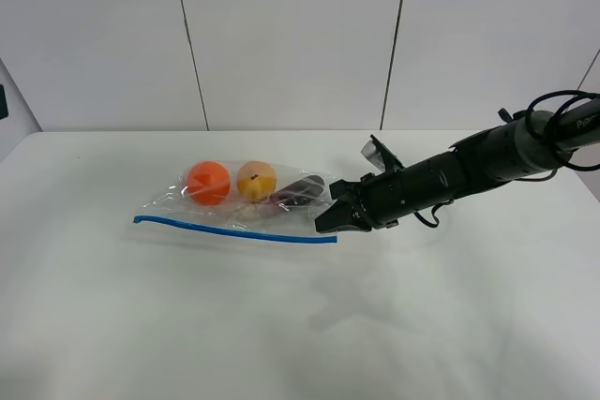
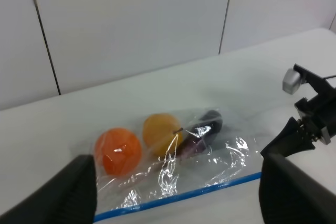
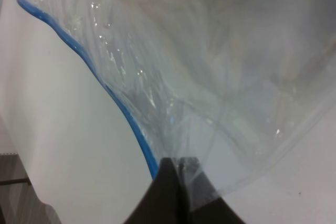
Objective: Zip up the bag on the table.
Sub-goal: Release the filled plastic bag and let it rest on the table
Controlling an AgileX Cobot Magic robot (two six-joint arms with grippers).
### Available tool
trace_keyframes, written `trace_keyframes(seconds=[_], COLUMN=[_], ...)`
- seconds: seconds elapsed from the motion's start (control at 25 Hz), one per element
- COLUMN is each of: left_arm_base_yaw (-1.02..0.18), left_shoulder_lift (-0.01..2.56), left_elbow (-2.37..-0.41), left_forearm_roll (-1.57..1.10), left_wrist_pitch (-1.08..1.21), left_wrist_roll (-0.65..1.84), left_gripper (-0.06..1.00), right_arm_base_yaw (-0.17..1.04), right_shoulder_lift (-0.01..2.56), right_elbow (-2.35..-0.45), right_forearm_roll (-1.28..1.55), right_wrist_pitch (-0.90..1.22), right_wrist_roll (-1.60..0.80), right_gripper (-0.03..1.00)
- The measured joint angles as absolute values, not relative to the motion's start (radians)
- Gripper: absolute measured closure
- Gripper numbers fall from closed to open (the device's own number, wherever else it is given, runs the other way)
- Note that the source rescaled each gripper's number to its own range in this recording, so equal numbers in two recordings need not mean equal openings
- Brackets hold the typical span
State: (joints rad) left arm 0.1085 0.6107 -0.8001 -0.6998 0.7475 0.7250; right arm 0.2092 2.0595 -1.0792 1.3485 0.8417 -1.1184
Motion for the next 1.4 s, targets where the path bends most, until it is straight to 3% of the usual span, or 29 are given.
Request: trace_keyframes(seconds=[0.72,1.04,1.4], left_arm_base_yaw=[-0.025,-0.027,-0.027], left_shoulder_lift=[0.534,0.534,0.534], left_elbow=[-0.796,-0.749,-0.651], left_forearm_roll=[-0.633,-0.432,-0.409], left_wrist_pitch=[0.741,0.694,0.657], left_wrist_roll=[0.716,0.574,0.544], left_gripper=[0.16,0.16,0.16], right_arm_base_yaw=[0.209,0.209,0.209], right_shoulder_lift=[2.059,2.059,2.059], right_elbow=[-1.079,-1.079,-1.079], right_forearm_roll=[1.333,1.331,1.331], right_wrist_pitch=[0.850,0.850,0.850], right_wrist_roll=[-1.116,-1.116,-1.116], right_gripper=[0.97,0.97,0.97])
